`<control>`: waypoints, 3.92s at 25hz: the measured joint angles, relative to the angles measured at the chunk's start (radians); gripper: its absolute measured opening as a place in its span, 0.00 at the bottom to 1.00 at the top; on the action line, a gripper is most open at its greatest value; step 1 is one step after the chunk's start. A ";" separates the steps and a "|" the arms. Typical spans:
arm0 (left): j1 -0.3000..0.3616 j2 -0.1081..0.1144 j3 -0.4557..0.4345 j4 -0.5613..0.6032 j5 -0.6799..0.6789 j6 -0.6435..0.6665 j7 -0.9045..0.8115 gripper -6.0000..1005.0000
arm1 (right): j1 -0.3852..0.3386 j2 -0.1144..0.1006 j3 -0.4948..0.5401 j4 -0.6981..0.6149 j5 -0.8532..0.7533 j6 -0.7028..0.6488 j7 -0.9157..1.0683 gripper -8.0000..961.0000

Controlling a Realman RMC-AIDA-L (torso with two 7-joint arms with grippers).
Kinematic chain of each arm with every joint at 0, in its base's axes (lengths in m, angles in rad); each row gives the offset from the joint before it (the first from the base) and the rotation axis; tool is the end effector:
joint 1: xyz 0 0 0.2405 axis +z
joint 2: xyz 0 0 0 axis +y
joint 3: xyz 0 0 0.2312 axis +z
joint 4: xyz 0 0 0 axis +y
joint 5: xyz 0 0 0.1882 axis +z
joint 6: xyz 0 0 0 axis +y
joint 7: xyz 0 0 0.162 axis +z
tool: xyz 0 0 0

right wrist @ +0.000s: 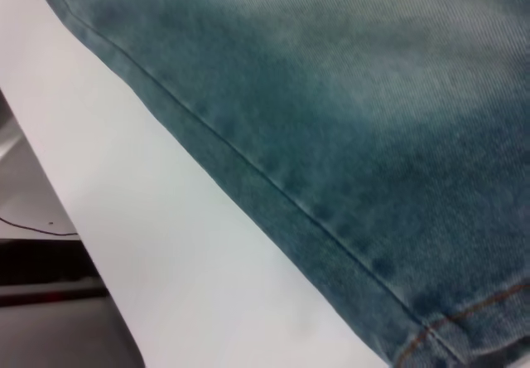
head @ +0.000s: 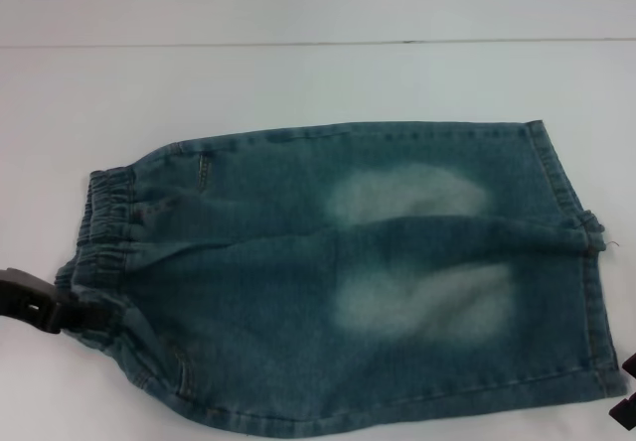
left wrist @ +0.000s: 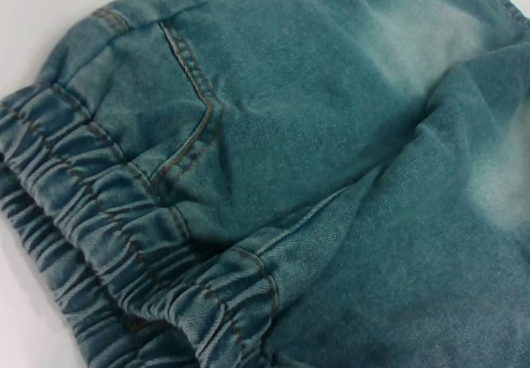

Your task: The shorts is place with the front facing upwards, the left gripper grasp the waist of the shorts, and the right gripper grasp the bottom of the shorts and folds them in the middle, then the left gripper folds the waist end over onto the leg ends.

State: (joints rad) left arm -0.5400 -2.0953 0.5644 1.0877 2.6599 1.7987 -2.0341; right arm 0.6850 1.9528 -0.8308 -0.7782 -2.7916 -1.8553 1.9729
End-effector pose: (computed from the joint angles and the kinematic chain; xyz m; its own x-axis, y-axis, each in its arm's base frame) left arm -0.2734 0.2791 0.0443 0.5740 0.8176 0.0465 0.8073 -0.5554 -0.1992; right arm 0.2798 0.2714 0.0393 0.6051 -0.6868 0.4027 -0.7248 -0.6845 -0.0782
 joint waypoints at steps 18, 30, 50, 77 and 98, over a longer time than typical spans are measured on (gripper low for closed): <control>0.004 -0.005 0.000 -0.016 0.002 -0.009 -0.001 0.08 | 0.006 0.014 0.044 0.027 0.051 0.038 -0.040 0.98; 0.002 -0.010 0.000 -0.028 0.001 -0.015 -0.003 0.09 | 0.010 0.012 0.033 0.090 0.049 0.074 -0.071 0.71; -0.003 -0.012 -0.001 -0.028 -0.006 0.015 -0.004 0.10 | 0.005 0.009 0.038 0.090 0.052 0.088 -0.078 0.11; -0.061 0.045 -0.181 -0.208 -0.146 -0.240 -0.303 0.12 | -0.109 -0.017 0.439 0.384 0.648 0.544 -0.390 0.05; -0.007 0.033 -0.192 -0.251 -0.296 -0.471 -0.278 0.13 | -0.086 0.015 0.432 0.382 0.774 0.622 -0.597 0.05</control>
State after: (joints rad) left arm -0.5465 -2.0625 0.3726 0.8368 2.3641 1.3281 -2.3126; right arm 0.5987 1.9679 -0.3989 -0.3964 -2.0174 -1.2329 1.3755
